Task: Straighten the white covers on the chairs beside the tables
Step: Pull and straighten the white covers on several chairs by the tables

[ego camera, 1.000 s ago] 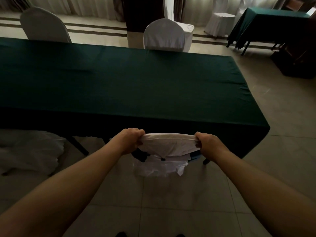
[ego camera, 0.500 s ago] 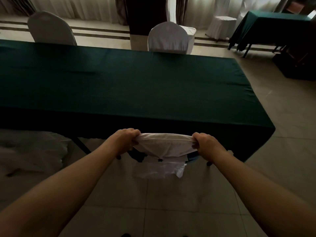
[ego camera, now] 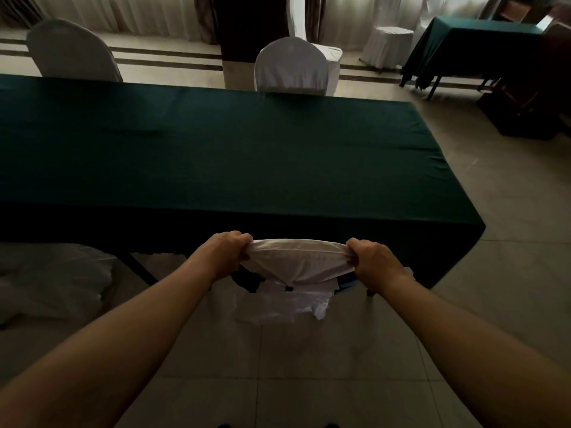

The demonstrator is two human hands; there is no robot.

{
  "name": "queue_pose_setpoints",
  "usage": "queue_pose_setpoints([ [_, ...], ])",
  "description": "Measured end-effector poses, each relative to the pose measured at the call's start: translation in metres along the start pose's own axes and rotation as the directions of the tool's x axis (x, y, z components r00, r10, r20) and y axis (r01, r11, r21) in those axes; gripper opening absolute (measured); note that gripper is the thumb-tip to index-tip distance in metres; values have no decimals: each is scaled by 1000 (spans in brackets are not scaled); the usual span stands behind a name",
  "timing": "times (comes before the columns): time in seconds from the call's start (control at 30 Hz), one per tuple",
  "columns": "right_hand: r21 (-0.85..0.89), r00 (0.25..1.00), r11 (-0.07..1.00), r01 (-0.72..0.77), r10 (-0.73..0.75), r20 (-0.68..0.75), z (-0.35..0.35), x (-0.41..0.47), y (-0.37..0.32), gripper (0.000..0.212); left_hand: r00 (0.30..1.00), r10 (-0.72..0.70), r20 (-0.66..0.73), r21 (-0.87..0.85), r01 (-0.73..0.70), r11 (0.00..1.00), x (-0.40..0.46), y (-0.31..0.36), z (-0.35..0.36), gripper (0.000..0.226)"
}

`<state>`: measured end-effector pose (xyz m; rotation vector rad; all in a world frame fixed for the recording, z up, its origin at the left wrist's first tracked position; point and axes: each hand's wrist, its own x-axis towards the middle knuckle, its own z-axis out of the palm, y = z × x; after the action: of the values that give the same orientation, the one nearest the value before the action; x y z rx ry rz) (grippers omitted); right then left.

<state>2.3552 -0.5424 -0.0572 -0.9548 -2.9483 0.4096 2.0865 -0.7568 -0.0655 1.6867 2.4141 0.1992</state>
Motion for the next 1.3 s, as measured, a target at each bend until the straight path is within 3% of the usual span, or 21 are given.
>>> queue_pose_setpoints([
  [0.6, 33, 999, 999, 30, -31, 17, 3, 14, -18, 21, 999, -32, 20, 82, 31, 996, -5, -13, -16, 32],
  [0.9, -44, 1000, 999, -31, 31, 6, -8, 14, 11, 13, 1000, 13, 2, 36, -13, 999, 3, 16, -5, 29],
  [1.3, -11, 999, 999, 40, -40, -13, -1, 17, 1, 8, 998, -48, -32, -1, 48, 999, 3, -2, -8, 31],
])
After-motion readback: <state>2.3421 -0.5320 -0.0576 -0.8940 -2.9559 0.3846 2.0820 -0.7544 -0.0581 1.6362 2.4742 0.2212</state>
